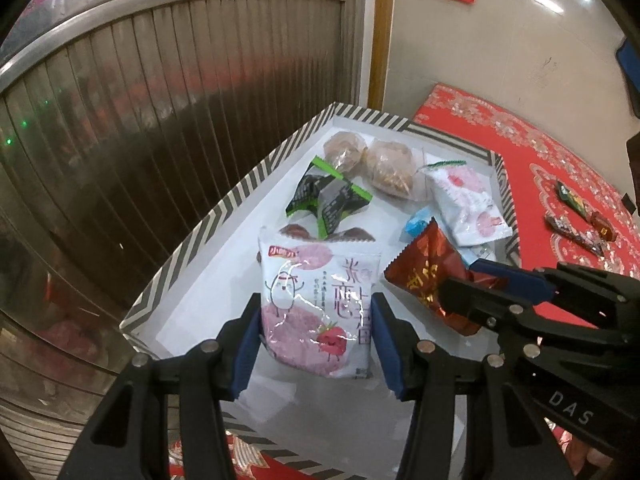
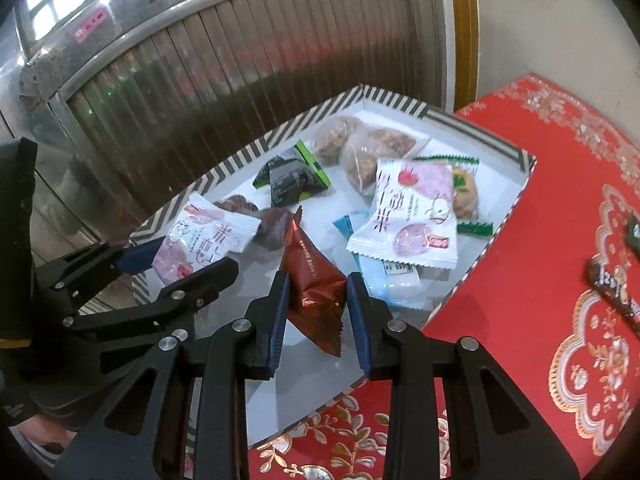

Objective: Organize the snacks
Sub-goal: 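Open both tools to drop the cake pack and candy pack into the tray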

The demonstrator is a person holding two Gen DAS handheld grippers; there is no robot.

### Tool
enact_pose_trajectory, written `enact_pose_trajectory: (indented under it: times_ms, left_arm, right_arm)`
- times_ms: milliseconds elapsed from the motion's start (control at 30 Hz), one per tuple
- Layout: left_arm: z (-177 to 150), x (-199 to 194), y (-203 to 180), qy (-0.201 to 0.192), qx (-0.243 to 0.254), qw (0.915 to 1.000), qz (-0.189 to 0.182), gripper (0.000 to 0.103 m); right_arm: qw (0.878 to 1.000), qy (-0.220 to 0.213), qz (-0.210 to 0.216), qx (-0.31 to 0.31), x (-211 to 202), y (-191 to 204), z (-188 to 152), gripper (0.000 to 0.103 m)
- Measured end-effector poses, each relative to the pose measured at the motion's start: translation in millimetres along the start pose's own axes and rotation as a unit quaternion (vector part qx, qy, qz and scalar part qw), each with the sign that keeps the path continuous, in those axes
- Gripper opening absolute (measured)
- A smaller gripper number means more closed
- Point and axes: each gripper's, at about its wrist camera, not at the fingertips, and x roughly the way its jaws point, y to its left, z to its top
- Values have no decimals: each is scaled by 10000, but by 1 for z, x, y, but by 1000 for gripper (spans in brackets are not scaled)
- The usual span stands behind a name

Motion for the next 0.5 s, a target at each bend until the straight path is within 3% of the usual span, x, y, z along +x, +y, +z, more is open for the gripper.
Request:
enact_pose_trajectory:
  times_ms: [133,200,433,500]
  left_arm:
    - [-1,3,2,76,-72,9999,1,59]
    - [-1,4,1,82,-58,9999,61,70]
    - [3,-7,-3,-159,-50,9998,138,83]
    - [4,-11,-7,-214,-28,9997,121,85]
  right_arm:
    - [9997,64,108,191,5,-6,-3,31]
    - [9994,66,151,319,3,-10,-3,31]
    - [9989,-272,140,350,-23,-10,-2,31]
    - [9987,-341,112,349,-32,-11,-3,39]
